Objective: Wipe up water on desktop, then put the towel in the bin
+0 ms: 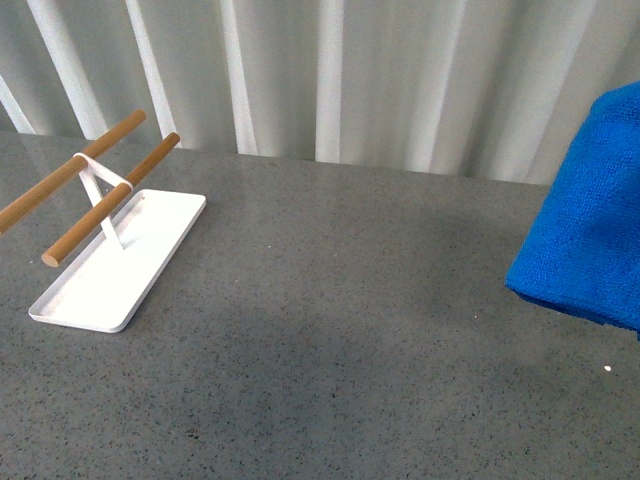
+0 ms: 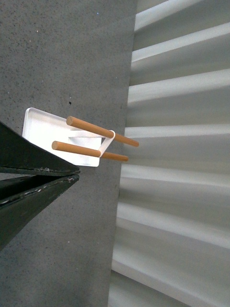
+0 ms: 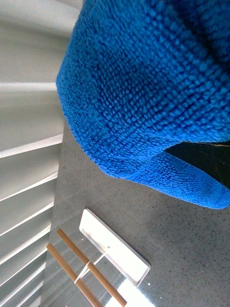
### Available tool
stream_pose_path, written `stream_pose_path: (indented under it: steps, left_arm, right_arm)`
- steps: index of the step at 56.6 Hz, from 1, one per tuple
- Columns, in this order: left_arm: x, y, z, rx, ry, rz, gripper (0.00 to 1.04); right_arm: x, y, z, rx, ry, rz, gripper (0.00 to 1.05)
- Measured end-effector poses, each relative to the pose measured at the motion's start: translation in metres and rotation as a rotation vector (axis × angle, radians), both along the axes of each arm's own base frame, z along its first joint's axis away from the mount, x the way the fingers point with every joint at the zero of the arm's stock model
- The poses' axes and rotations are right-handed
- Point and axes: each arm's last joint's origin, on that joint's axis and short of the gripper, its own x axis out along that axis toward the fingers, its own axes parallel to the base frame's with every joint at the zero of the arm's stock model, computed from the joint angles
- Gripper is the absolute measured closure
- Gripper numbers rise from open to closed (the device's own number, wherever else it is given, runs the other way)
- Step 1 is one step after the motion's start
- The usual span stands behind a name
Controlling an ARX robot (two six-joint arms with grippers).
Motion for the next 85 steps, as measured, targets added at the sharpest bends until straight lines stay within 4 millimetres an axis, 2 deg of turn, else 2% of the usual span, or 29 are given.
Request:
stream_pose_path:
  steps: [37,44,62,64,71,85]
  left_arm:
    - [-0.017,0.000,0.001,0.000,-0.006,-0.002,1.01]
    - [-0.028,0.000,-0.003,0.000,0.002,-0.002,1.01]
    - [-0.028,0.000,-0.003,0.000,0.000,-0.002,1.01]
    - [-0.028,0.000,-0.003,0.000,0.000,-0.002,0.96]
    - [-0.028,0.000,-0.003,0.000,0.000,-0.002,0.67]
    - [-0.028,0.000,-0.003,0.000,0.000,-0.002,0.28]
  right_arm:
    - [0.000,-0.003,0.000,-0.010,-0.005,-0.007,1.00]
    - [0.000,-0.003,0.000,-0.012,-0.004,-0.007,1.00]
    - [0.000,-0.003,-0.002,-0.023,0.008,-0.016,1.00]
    - [0.000,-0.003,-0.004,-0.039,0.023,-0.030,1.00]
    - [0.006,-0.006,-0.023,-0.156,0.128,-0.088,1.00]
    - [0.017,-0.013,-0.059,-0.295,0.273,-0.088,1.00]
